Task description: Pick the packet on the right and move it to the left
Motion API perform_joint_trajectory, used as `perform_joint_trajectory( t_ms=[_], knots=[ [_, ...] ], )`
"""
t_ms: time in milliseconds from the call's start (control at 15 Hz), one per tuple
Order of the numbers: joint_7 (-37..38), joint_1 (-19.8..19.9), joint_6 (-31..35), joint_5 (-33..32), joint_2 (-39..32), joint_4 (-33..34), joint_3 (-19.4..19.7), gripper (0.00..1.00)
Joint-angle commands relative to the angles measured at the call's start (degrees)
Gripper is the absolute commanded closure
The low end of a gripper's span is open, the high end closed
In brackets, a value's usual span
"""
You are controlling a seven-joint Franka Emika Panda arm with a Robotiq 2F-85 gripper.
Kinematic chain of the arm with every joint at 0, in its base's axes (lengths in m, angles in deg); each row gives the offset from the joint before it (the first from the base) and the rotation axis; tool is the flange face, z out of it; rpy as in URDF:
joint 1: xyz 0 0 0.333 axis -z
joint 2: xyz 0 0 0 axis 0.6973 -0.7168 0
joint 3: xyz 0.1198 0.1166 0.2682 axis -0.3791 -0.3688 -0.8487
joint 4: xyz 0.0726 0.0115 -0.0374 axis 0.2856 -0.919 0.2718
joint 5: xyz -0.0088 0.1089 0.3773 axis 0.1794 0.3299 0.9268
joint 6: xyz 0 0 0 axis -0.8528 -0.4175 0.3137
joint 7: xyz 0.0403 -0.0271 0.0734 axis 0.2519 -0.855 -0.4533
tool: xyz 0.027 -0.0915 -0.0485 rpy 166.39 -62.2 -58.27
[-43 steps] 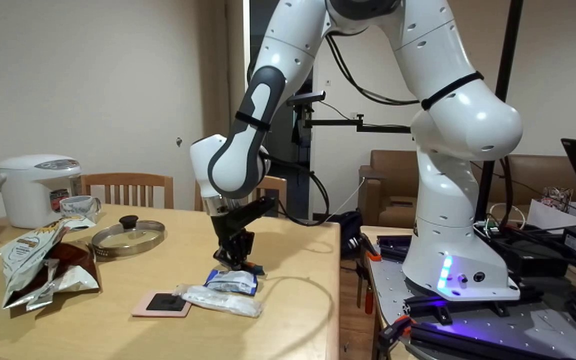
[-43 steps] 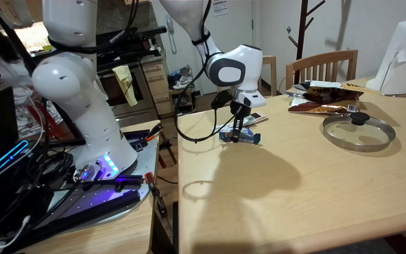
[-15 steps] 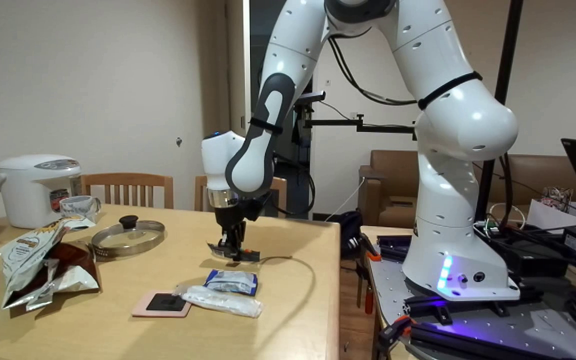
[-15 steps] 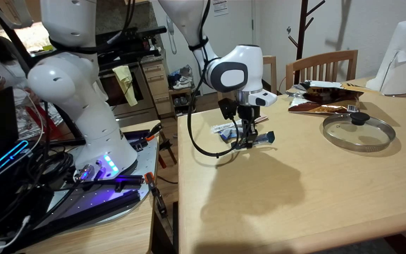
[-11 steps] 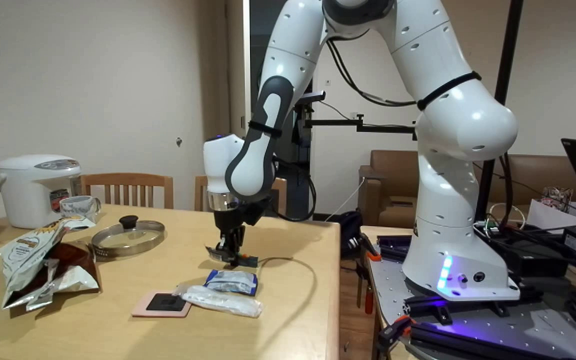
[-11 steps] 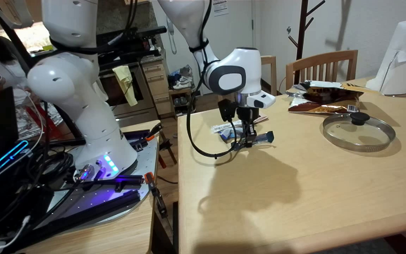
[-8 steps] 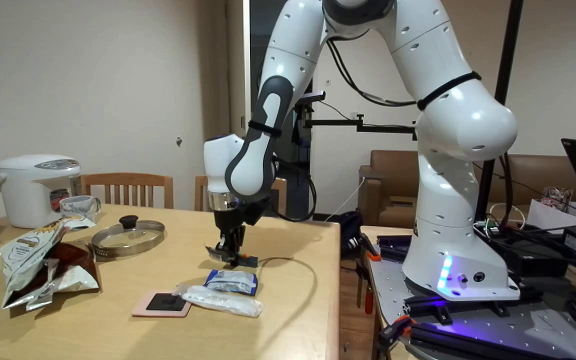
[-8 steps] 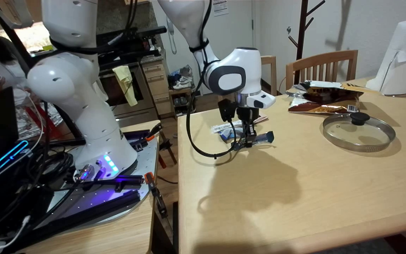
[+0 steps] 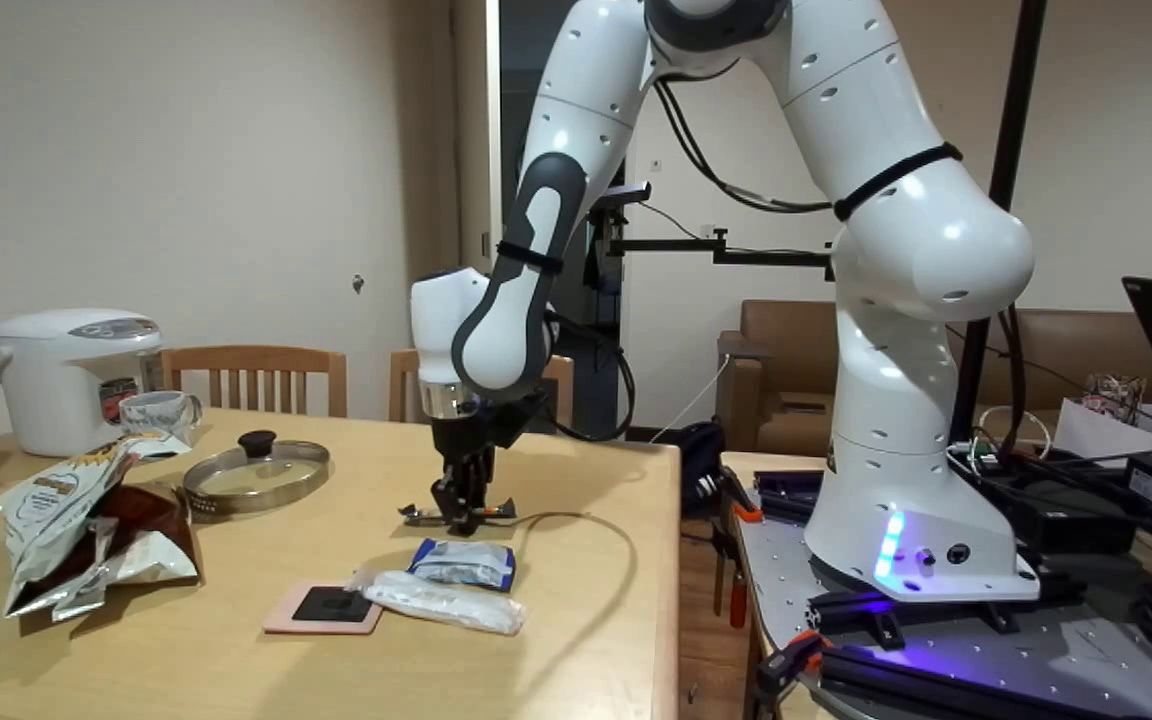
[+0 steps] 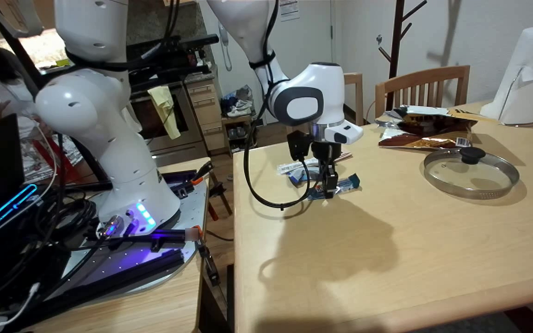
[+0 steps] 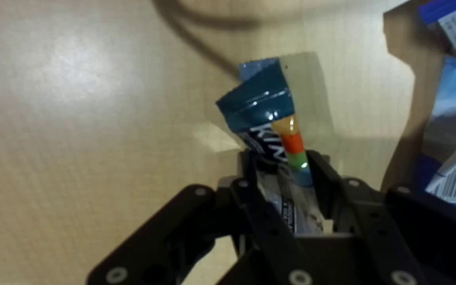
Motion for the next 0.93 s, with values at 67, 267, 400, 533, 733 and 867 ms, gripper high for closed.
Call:
perform_joint_trajectory(
  t_ms=[67, 267, 400, 533, 733, 867],
  knots=[
    [-1.9, 0.8, 1.2, 2.3, 0.0, -1.1, -0.9, 0.23],
    [-1.3, 0.5, 0.9, 2.7, 0.1, -1.2, -0.9, 0.04],
    [-0.6, 0.0, 0.8, 2.8, 0.5, -1.2, -0.6, 0.0],
    [0.5, -0.4, 1.0, 3.0, 1.7, -1.7, 0.1, 0.0],
    [2.4, -1.3, 1.9, 2.7, 4.0, -2.3, 1.7, 0.0],
    [4.4, -2.2, 2.7, 2.1, 5.8, -2.7, 3.2, 0.0]
  ],
)
